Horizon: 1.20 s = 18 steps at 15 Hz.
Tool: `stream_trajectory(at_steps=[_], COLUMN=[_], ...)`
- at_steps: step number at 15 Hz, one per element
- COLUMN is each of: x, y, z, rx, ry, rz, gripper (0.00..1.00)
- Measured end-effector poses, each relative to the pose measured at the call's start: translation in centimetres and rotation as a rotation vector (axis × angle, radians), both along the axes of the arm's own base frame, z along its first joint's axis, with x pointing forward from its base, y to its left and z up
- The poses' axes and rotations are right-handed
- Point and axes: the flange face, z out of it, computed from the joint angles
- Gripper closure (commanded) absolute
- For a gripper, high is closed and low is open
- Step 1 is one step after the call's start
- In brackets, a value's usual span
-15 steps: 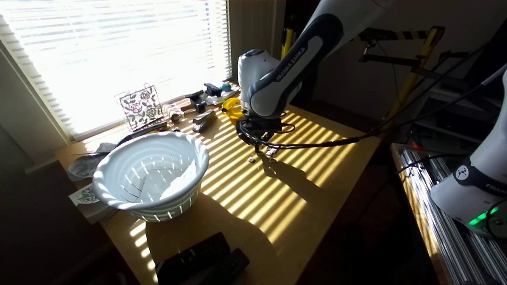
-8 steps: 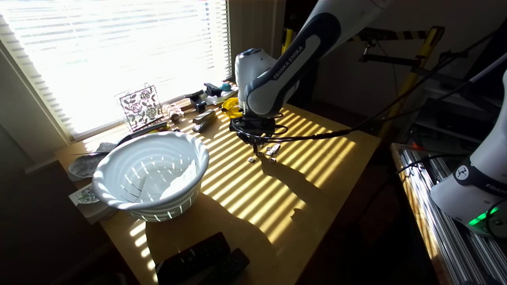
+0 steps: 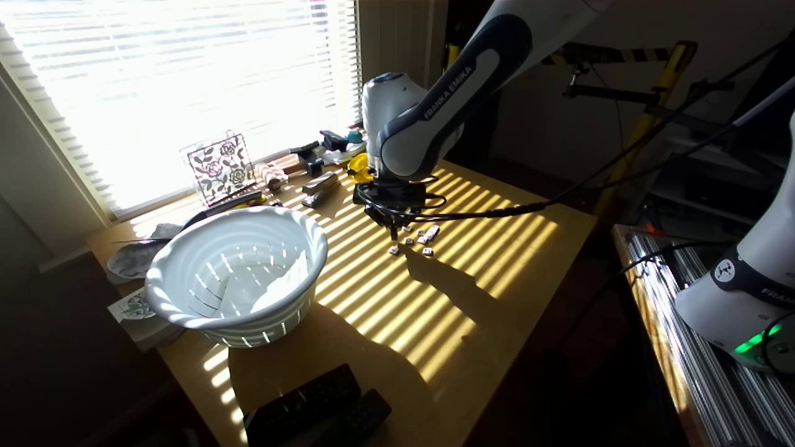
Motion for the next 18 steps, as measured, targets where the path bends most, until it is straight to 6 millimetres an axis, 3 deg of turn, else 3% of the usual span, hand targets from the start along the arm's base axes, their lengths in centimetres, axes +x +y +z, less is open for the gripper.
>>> stream_trajectory(at_steps=[9, 18], x=[-0.8, -1.6], y=[-0.2, -0.3], z=[-0.1, -0.8], rx=[-0.007, -0.017], ry=[0.051, 0.079], rz=[0.165, 0.216], gripper=[1.0, 1.0])
